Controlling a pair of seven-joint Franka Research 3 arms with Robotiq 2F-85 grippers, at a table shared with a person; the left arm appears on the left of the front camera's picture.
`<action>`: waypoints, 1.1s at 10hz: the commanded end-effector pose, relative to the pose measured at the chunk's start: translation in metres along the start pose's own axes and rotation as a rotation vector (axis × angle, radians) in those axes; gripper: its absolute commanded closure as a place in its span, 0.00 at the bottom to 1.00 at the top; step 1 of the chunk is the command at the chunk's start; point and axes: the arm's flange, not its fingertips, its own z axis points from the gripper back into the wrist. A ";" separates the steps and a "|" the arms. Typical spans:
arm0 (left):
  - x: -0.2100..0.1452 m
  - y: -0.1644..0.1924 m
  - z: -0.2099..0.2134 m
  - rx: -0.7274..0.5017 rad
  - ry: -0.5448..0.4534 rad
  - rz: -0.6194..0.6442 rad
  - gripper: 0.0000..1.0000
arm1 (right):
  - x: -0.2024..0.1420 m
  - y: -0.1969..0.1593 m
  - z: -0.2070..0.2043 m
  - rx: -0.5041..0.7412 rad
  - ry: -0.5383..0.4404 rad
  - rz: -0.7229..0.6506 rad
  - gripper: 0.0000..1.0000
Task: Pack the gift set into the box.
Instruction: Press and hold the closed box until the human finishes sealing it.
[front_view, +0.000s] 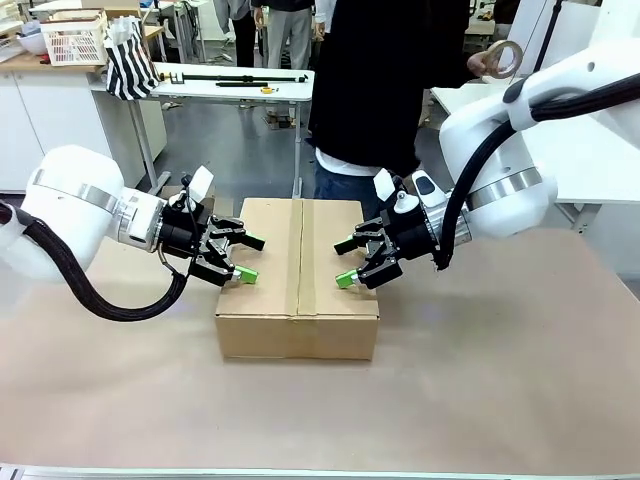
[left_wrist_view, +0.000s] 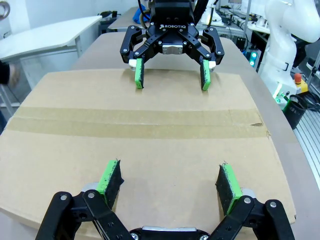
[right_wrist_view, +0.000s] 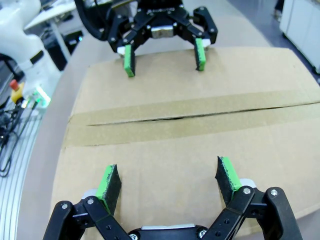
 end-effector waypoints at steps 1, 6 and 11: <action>-0.001 -0.001 0.000 -0.001 0.000 -0.011 0.00 | -0.005 0.002 -0.001 -0.005 -0.005 -0.018 0.00; -0.001 -0.001 0.000 -0.001 0.000 -0.011 0.00 | -0.005 0.002 -0.001 -0.005 -0.005 -0.018 0.00; -0.001 -0.001 0.000 -0.001 0.000 -0.011 0.00 | -0.005 0.002 -0.001 -0.005 -0.005 -0.018 0.00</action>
